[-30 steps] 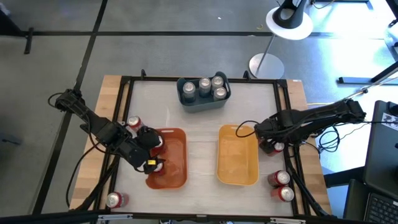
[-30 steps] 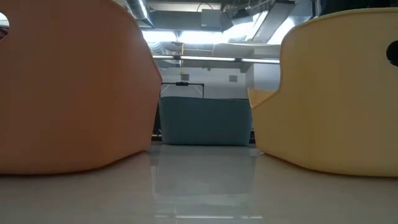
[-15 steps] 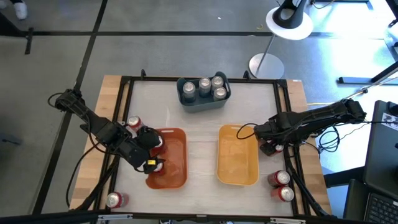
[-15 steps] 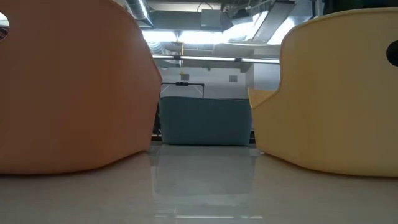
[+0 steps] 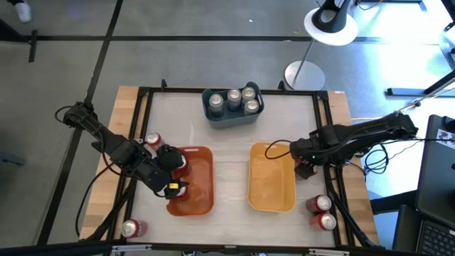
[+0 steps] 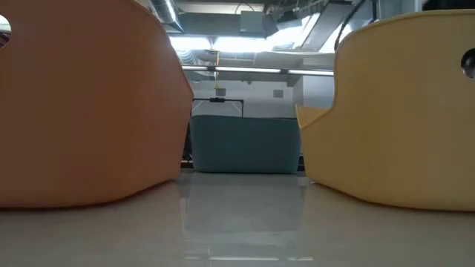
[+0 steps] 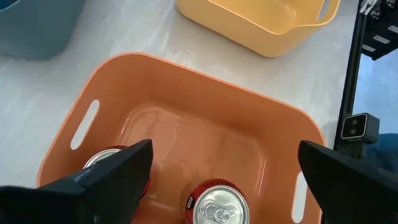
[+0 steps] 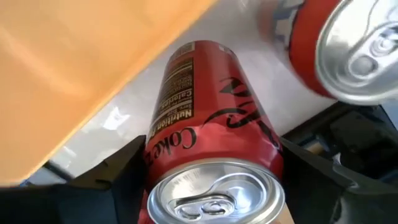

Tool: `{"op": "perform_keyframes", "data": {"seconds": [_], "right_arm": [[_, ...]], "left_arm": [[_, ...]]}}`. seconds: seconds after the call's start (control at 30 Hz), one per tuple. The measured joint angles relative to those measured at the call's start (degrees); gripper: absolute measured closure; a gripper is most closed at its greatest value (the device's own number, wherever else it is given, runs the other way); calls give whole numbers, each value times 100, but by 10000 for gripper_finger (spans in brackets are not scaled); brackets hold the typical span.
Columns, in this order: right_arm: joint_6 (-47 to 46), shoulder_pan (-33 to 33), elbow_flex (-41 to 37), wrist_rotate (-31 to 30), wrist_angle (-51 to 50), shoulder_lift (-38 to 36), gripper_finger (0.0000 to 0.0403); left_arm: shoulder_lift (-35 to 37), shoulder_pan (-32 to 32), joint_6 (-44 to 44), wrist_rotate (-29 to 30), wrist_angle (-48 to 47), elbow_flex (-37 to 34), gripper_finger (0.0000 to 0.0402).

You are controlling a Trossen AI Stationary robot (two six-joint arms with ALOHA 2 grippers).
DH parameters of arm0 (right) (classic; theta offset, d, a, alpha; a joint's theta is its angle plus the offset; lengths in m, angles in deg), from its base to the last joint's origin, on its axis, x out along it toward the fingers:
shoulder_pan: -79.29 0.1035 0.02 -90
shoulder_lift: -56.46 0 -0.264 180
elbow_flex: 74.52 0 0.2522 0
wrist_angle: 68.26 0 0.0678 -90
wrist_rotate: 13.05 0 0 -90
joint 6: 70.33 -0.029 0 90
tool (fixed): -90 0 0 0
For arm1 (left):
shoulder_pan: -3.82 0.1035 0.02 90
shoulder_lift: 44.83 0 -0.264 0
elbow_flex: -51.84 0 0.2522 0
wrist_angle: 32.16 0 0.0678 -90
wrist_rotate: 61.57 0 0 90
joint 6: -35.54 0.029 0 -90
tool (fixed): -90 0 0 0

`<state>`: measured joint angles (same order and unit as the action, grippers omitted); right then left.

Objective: Sort soda cans
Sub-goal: Put the top red-black soda can into the orange bin

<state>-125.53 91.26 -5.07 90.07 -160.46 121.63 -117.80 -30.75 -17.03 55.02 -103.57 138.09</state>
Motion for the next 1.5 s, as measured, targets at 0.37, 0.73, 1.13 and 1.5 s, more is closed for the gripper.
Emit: {"op": "perform_keyframes", "data": {"seconds": [0.37, 0.73, 1.13, 1.5], "right_arm": [[-312, 194, 1610, -131, -1032, -2, 119], [-196, 192, 2920, -837, -919, -4, 119], [1708, 187, 2904, -2126, 1644, 444, 119], [3824, 187, 2896, -2353, 4018, 1761, 119]], "left_arm": [[-66, 15, 5, 101, 20, -1, 13], [-68, -7, 27, 103, -7, -2, 13], [-68, 42, 181, 402, 4, 0, 13], [-68, 166, 1372, 1148, 1179, 0, 97]]}}
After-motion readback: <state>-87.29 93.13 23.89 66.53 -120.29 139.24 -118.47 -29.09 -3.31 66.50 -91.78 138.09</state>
